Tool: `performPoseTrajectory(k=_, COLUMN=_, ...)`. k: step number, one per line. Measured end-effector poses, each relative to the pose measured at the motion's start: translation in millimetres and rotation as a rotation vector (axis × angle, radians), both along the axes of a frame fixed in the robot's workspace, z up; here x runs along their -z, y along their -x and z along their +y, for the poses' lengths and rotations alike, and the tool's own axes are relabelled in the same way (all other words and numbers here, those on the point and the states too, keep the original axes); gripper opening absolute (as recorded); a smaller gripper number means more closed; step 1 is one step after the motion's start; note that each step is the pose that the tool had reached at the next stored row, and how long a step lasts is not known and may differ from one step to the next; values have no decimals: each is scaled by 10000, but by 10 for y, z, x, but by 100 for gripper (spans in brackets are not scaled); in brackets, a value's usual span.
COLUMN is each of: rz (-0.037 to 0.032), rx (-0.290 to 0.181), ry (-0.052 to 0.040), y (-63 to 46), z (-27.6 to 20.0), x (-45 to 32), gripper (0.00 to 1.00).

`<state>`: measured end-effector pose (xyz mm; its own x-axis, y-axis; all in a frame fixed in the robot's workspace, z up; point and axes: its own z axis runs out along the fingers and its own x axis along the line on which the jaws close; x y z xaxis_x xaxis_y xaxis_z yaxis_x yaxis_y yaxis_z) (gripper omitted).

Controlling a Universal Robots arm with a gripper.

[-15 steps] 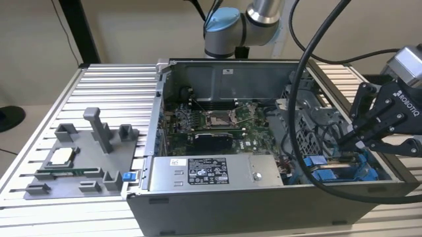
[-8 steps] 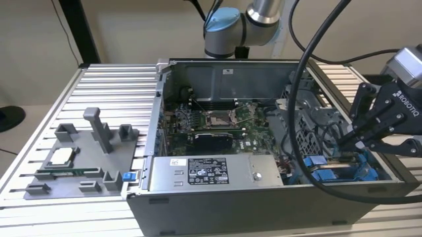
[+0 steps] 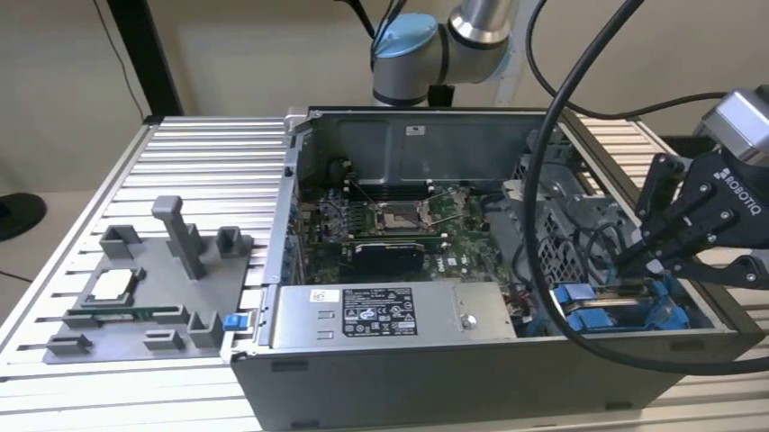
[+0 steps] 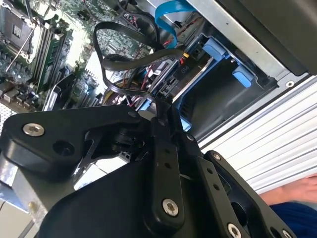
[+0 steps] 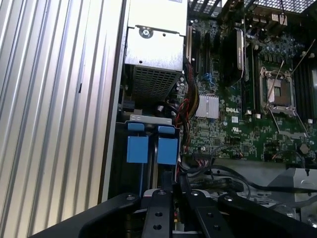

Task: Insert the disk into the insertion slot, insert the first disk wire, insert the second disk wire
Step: 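Insert the second disk wire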

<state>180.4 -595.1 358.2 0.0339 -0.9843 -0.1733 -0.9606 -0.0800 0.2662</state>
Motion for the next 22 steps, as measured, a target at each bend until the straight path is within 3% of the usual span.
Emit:
performPoseTrajectory(k=17, rz=-21, rx=-16, ry=-1, y=0, z=0, x=90, gripper=0)
performPoseTrajectory(k=19, rz=-82, rx=-27, ry=0, y=1, z=0, x=108, gripper=0)
performPoseTrajectory(k=22, rz=-249, rx=-53, ry=-1, y=0, z=1, x=126, gripper=0)
